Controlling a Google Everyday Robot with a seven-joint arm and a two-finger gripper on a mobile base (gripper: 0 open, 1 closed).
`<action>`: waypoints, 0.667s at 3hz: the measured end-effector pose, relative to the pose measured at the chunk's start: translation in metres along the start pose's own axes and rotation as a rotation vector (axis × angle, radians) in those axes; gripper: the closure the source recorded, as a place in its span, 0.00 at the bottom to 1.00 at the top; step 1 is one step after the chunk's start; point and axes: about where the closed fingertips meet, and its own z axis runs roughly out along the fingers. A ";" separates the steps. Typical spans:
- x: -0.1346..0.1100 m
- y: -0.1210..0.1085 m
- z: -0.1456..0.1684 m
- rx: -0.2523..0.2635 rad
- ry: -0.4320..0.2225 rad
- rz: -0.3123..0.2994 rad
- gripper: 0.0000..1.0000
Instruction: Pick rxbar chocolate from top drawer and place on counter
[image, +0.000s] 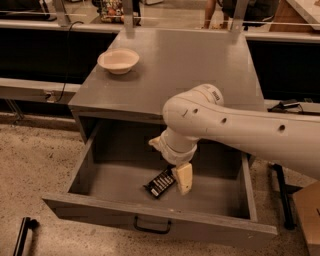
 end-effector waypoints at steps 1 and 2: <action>-0.011 -0.007 0.031 0.010 -0.055 -0.109 0.00; -0.019 -0.007 0.062 -0.026 -0.088 -0.170 0.00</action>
Offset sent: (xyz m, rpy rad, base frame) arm 0.0058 0.0500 -0.0983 0.0252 0.0930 0.2844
